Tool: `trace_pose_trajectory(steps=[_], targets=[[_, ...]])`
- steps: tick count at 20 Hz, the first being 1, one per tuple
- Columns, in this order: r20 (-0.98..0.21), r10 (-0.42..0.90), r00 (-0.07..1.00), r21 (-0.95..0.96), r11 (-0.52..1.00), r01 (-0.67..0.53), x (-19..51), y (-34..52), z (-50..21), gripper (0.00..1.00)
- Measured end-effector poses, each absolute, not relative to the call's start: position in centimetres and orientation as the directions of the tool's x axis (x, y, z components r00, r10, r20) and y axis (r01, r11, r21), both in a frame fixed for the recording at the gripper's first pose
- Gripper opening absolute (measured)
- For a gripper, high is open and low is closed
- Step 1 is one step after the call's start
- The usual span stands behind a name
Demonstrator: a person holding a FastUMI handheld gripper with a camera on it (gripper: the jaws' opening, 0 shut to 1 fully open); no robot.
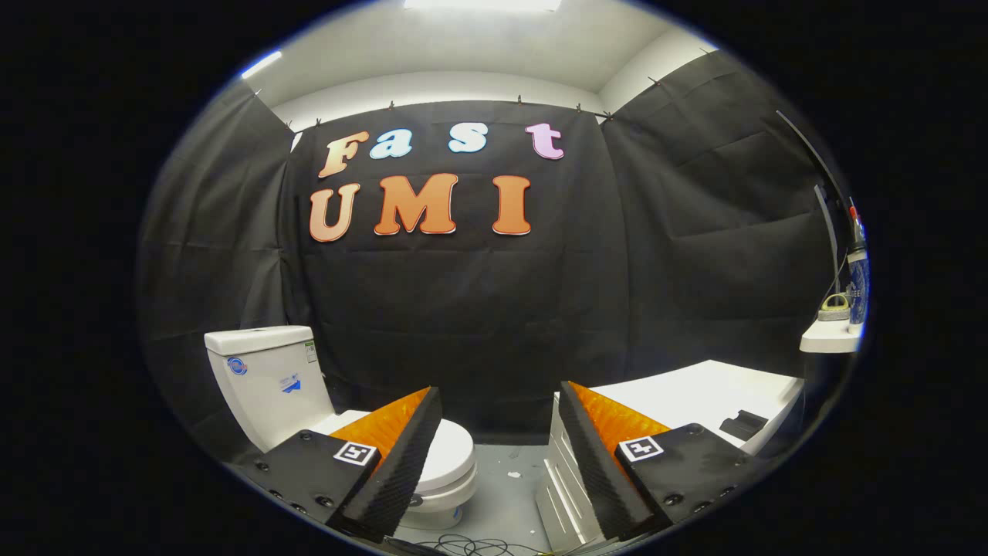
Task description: Open the toilet lid.
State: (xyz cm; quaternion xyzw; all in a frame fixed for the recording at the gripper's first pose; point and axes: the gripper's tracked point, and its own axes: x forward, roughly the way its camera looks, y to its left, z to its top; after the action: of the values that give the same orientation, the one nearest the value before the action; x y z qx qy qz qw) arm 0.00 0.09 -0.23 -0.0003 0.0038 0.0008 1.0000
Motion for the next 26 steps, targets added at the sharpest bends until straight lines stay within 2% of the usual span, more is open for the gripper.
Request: trace_pose_trajectory(steps=[13, 18, 22, 26], targets=[[-0.005, 0.058, 0.998, 0.004, 0.998, -0.058, -0.5, 2.1, 0.2, 0.98], [0.040, 0.053, 0.998, 0.036, 0.998, -0.055, 1.4, 2.4, 1.5, 0.98], [0.010, 0.066, 0.998, 0.078, 0.995, -0.067, 4.9, 3.7, -0.2, 0.98], [-0.075, 0.106, 0.992, 0.185, 0.979, -0.090, 7.7, 5.3, -2.8, 0.98]])
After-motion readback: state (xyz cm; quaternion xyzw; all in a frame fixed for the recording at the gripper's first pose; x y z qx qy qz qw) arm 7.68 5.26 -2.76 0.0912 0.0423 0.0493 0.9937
